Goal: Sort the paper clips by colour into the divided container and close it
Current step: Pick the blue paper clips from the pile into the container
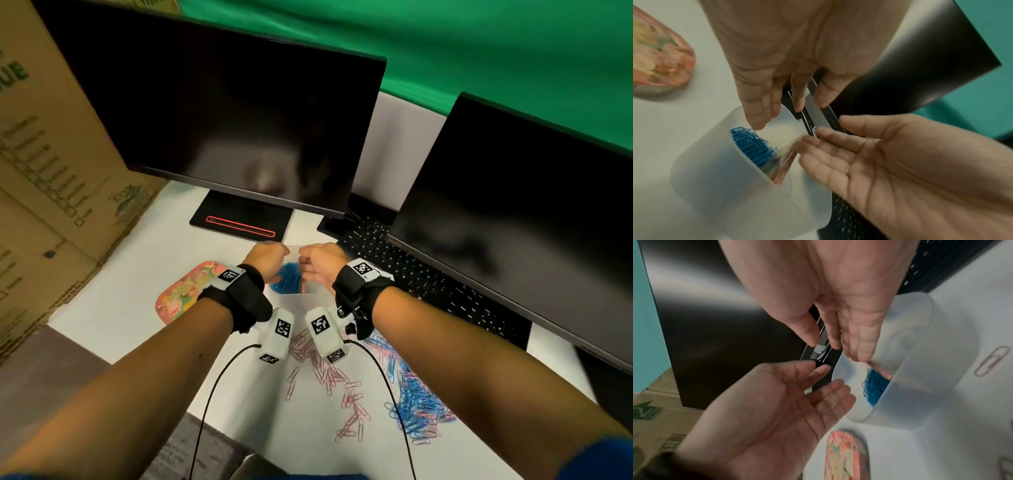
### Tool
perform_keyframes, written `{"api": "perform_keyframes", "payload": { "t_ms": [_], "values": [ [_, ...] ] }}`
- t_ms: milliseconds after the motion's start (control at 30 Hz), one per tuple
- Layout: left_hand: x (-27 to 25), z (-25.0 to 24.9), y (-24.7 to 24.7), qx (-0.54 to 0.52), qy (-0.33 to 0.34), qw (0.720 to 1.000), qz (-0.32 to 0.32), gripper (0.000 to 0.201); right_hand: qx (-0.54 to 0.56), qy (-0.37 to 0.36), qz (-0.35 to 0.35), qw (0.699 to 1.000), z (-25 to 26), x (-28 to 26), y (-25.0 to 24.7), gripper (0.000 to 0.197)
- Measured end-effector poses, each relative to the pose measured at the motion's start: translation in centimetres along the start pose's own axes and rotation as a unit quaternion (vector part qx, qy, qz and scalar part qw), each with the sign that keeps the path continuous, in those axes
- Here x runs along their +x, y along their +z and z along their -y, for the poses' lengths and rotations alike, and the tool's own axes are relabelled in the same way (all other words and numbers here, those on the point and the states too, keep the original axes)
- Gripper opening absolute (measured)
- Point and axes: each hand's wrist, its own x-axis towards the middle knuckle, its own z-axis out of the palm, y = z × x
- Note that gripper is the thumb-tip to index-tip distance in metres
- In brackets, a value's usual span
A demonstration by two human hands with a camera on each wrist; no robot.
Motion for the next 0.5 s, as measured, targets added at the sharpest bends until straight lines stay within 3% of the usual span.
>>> {"api": "perform_keyframes", "payload": {
  "t_ms": [67, 167, 233, 267, 367, 500],
  "values": [
    [-0.3, 0.4, 0.6, 0.065, 0.070, 0.995, -0.031, 0.030, 0.039, 0.002, 0.023, 0.999, -0.2, -1.0, -2.1, 0.018],
    [-1.7, 1.2, 2.2, 0.090, 0.166, 0.980, -0.054, 0.020, -0.053, -0.052, -0.019, 0.997, -2.4, -2.2, -6.7, 0.017],
    [-2.6, 2.1, 4.0, 0.159, 0.223, 0.962, -0.003, 0.017, -0.156, -0.084, -0.081, 0.981, -5.1, -2.8, -10.2, 0.018],
    [-3.0, 2.7, 5.0, 0.210, 0.247, 0.946, 0.028, 0.016, -0.245, -0.097, -0.118, 0.957, -6.6, -3.0, -11.8, 0.019],
    [-3.6, 5.2, 8.0, 0.388, 0.303, 0.863, 0.113, 0.026, -0.465, -0.102, -0.161, 0.864, -10.7, -4.4, -15.3, 0.025],
    [-4.3, 8.7, 11.1, 0.567, 0.307, 0.738, 0.199, 0.052, -0.548, -0.115, -0.083, 0.824, -14.8, -5.8, -16.4, 0.046]
  ]
}}
